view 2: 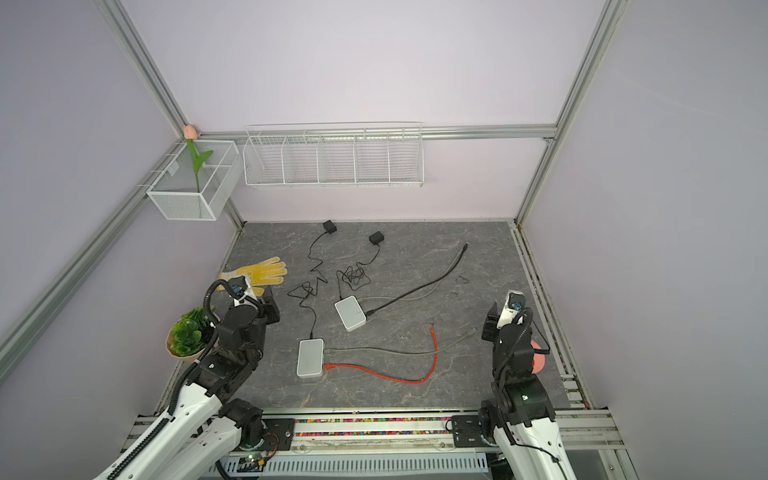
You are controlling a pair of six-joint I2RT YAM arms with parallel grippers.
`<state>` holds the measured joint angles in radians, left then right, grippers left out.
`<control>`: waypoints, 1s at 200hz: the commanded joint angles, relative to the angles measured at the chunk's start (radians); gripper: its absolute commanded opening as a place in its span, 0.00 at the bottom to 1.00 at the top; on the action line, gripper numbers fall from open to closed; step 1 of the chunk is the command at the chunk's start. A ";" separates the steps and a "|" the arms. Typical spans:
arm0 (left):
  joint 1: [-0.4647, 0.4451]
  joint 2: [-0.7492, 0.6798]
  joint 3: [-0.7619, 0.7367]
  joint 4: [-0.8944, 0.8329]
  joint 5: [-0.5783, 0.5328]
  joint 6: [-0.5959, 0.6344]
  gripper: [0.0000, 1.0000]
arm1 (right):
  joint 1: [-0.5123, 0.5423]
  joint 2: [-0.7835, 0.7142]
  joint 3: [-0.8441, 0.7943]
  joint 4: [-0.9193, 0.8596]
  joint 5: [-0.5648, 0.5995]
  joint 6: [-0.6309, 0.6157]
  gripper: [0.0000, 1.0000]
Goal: Insert the plug into the switch port
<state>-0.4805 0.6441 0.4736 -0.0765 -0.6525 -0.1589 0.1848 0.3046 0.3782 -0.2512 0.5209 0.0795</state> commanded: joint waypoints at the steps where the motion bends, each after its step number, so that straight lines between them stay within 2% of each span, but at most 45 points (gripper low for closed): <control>1: -0.026 -0.051 -0.020 -0.011 -0.103 0.036 0.54 | -0.002 -0.056 -0.030 -0.044 0.033 0.022 0.56; 100: -0.100 -0.238 -0.081 -0.027 -0.262 0.065 0.55 | -0.002 -0.193 -0.046 -0.149 0.056 0.051 0.61; 140: -0.122 -0.173 -0.109 0.011 -0.324 0.090 0.55 | -0.002 -0.197 -0.105 -0.148 0.071 0.073 0.63; 162: -0.123 -0.133 -0.115 0.047 -0.339 0.112 0.56 | -0.002 -0.191 -0.138 -0.120 0.072 0.076 0.70; 200: -0.121 -0.042 -0.160 0.138 -0.363 0.139 0.58 | -0.002 -0.140 -0.181 -0.063 0.074 0.075 0.71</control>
<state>-0.5983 0.5564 0.3485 -0.0116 -0.9749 -0.0498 0.1848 0.1326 0.2237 -0.3840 0.5797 0.1360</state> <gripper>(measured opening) 0.572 0.708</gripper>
